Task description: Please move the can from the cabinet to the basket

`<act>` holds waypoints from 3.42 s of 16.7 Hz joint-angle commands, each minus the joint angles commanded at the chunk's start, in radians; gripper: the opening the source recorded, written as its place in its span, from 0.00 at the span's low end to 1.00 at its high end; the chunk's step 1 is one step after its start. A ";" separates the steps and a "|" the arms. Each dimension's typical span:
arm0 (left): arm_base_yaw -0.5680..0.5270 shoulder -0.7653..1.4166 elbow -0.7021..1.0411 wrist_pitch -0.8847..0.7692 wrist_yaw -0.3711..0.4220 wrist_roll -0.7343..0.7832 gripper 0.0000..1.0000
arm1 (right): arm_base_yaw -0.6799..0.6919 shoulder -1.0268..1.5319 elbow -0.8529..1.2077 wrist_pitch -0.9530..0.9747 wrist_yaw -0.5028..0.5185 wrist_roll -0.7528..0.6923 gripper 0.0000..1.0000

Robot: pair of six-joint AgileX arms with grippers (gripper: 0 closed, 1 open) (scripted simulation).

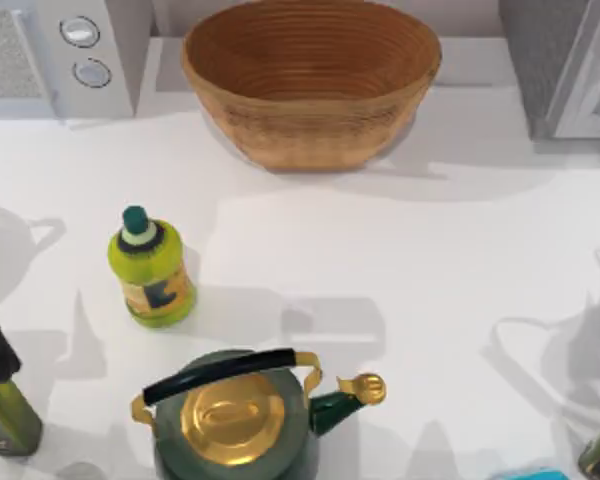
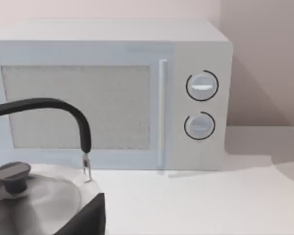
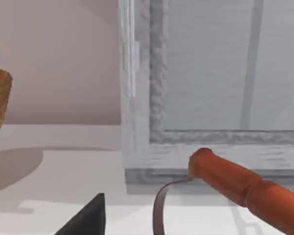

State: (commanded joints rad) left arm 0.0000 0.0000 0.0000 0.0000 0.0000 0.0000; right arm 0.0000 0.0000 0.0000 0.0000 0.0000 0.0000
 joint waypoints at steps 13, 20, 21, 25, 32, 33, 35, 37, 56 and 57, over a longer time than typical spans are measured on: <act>0.000 0.000 0.000 0.000 0.000 0.000 1.00 | 0.041 0.246 0.573 -0.096 0.014 -0.004 1.00; 0.000 0.000 0.000 0.000 0.000 0.000 1.00 | 0.088 0.587 1.134 -0.209 0.059 -0.004 1.00; 0.000 0.000 0.000 0.000 0.000 0.000 1.00 | 0.095 0.641 1.207 -0.225 0.068 -0.004 1.00; 0.000 0.000 0.000 0.000 0.000 0.000 1.00 | 0.119 0.857 1.460 -0.289 0.108 -0.003 1.00; 0.000 0.000 0.000 0.000 0.000 0.000 1.00 | 0.157 1.168 1.697 -0.376 0.169 0.004 1.00; 0.000 0.000 0.000 0.000 0.000 0.000 1.00 | 0.162 1.202 1.711 -0.385 0.175 0.005 1.00; 0.000 0.000 0.000 0.000 0.000 0.000 1.00 | 0.171 1.258 1.727 -0.400 0.185 0.009 1.00; 0.000 0.000 0.000 0.000 0.000 0.000 1.00 | 0.179 1.299 1.735 -0.410 0.192 0.013 1.00; 0.000 0.000 0.000 0.000 0.000 0.000 1.00 | 0.372 1.397 1.769 -0.366 0.398 0.011 1.00; 0.000 0.000 0.000 0.000 0.000 0.000 1.00 | 0.372 1.397 1.769 -0.366 0.398 0.011 1.00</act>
State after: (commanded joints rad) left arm 0.0000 0.0000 0.0000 0.0000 0.0000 0.0000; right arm 0.3721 1.3969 1.7686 -0.3660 0.3978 0.0107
